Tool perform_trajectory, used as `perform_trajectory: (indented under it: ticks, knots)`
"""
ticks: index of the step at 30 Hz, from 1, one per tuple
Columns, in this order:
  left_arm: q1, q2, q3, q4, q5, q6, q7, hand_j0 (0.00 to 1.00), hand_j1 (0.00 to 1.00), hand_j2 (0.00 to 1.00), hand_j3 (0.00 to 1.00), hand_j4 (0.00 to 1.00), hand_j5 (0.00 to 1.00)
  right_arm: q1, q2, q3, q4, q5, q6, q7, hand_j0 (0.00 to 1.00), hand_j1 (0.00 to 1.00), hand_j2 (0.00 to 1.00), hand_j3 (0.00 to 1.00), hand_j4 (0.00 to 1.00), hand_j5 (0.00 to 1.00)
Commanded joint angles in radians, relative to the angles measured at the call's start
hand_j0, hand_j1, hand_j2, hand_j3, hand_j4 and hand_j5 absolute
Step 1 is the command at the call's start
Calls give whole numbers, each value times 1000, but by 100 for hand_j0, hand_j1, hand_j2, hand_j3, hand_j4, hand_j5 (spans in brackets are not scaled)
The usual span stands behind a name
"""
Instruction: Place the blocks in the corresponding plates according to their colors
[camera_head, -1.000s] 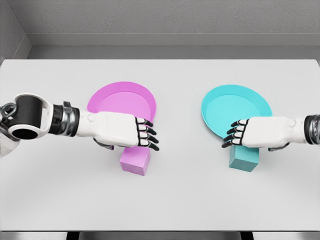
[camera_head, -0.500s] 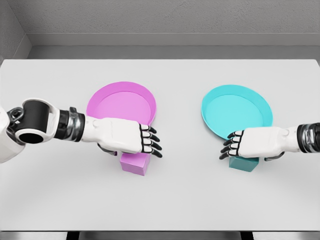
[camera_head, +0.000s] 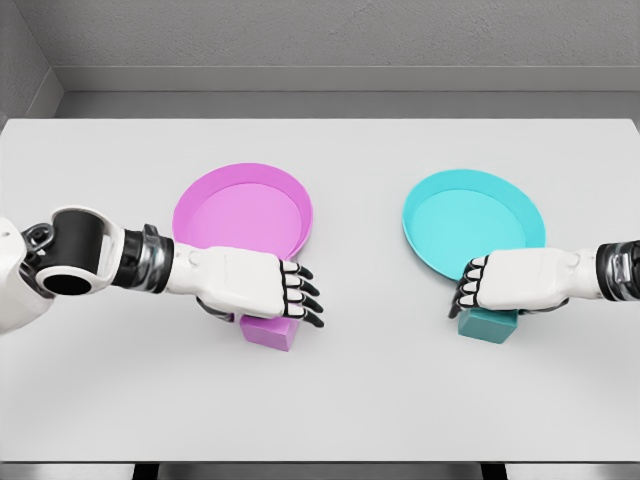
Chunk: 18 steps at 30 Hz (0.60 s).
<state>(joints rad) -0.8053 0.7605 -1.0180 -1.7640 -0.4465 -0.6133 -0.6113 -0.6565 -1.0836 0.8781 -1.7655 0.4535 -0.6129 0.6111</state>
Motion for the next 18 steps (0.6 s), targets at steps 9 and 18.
perform_trajectory:
  ticks: [9, 18]
  knots:
    - [12, 0, -1, 0, 0, 2, 0, 100, 100, 100, 100, 100, 100, 0, -2, -4, 0, -4, 2, 0, 71, 71, 71, 71, 71, 71]
    - [20, 3, 1, 1, -23, 2, 0, 100, 100, 100, 100, 100, 100, -6, -6, -51, 0, -75, 2, 0, 71, 71, 71, 71, 71, 71]
